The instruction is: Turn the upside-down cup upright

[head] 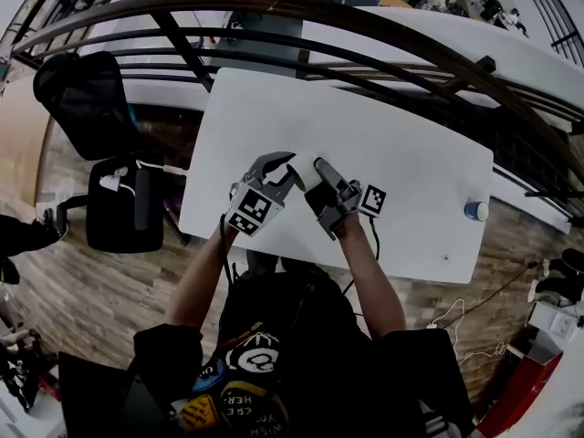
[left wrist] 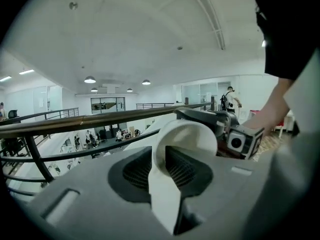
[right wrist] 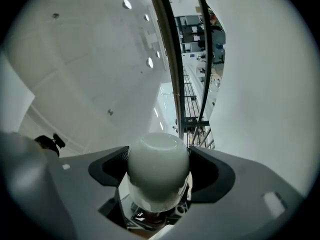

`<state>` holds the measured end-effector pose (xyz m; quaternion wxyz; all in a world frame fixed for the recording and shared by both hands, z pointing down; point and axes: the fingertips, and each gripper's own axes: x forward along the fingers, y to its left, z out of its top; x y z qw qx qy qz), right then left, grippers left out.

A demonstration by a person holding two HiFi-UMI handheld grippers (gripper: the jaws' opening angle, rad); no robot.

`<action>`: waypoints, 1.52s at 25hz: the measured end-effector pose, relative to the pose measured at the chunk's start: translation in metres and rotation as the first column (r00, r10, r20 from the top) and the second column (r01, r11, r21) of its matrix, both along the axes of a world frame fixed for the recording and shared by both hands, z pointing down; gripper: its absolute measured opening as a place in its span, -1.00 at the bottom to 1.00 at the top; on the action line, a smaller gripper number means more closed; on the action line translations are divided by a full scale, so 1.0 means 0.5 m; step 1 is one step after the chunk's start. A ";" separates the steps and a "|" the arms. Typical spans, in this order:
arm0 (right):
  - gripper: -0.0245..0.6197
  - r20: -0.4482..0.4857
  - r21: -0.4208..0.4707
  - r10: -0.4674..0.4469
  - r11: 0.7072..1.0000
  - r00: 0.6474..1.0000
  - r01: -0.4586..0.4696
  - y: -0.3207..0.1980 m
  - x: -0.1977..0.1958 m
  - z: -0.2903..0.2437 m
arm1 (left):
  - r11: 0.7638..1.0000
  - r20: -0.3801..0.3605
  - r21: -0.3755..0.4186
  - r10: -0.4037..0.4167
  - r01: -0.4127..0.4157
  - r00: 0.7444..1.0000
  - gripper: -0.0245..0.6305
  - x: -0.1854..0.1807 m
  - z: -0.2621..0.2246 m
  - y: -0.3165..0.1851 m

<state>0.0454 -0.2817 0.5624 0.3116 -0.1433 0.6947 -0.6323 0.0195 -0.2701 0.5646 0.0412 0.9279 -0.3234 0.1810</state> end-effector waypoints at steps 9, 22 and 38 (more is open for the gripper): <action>0.24 -0.738 0.351 0.264 0.936 0.621 0.019 -0.101 0.072 0.200 | 0.945 0.078 -0.169 -0.271 0.280 0.960 -0.68 -0.136 0.131 0.028; 0.24 -0.880 0.459 0.471 0.809 0.060 0.367 -0.148 0.018 0.396 | 0.916 0.019 -0.151 -0.373 0.371 0.928 -0.72 -0.134 0.147 0.028; -0.93 -0.848 0.529 0.518 0.840 0.117 0.118 0.151 0.114 0.131 | 0.930 -0.050 -0.166 -0.340 0.328 0.939 -0.91 -0.125 0.047 0.174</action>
